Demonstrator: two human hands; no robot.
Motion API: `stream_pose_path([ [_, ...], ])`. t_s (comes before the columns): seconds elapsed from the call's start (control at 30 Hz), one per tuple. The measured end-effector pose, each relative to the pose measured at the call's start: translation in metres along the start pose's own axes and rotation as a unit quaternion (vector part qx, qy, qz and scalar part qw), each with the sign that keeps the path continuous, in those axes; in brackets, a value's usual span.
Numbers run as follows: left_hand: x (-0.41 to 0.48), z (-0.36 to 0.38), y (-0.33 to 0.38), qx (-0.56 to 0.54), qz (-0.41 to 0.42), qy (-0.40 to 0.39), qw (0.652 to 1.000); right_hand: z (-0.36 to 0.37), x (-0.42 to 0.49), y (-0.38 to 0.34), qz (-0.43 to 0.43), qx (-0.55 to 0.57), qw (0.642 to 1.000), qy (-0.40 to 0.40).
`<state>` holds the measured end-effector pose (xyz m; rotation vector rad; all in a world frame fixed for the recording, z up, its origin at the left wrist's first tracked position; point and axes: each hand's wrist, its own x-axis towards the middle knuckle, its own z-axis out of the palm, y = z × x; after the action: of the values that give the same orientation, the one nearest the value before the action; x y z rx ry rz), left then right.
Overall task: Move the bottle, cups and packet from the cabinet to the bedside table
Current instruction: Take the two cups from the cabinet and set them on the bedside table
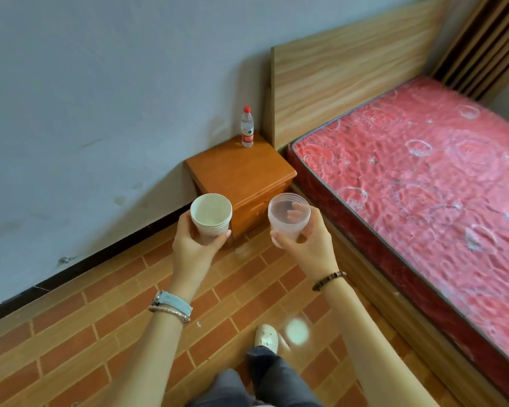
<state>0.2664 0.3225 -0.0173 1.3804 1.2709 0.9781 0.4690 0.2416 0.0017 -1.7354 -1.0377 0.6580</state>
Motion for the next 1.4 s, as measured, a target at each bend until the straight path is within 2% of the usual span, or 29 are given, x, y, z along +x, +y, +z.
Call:
stream_pose_path([
  [0.23, 0.063, 0.044, 0.005, -0.008, 0.004, 0.038, 0.999, -0.009, 0.095, 0.005, -0.011, 0.009, 0.999, -0.044],
  [0.5, 0.142, 0.069, -0.009, -0.019, -0.034, 0.065, 0.997, 0.025, 0.196, 0.020, -0.012, -0.012, 0.995, -0.095],
  [0.83, 0.279, 0.078, -0.021, -0.029, -0.054, 0.078, 0.995, 0.075, 0.328, 0.011, -0.033, -0.024, 0.995, -0.095],
  [1.0, 0.324, 0.093, -0.027, -0.044, -0.094, 0.082, 0.991, 0.092, 0.369, 0.021, -0.019, -0.031, 0.993, -0.113],
  [1.4, 0.401, 0.145, -0.079, 0.027, -0.130, 0.131, 0.982, 0.127, 0.480, 0.084, 0.023, -0.048, 0.978, -0.203],
])
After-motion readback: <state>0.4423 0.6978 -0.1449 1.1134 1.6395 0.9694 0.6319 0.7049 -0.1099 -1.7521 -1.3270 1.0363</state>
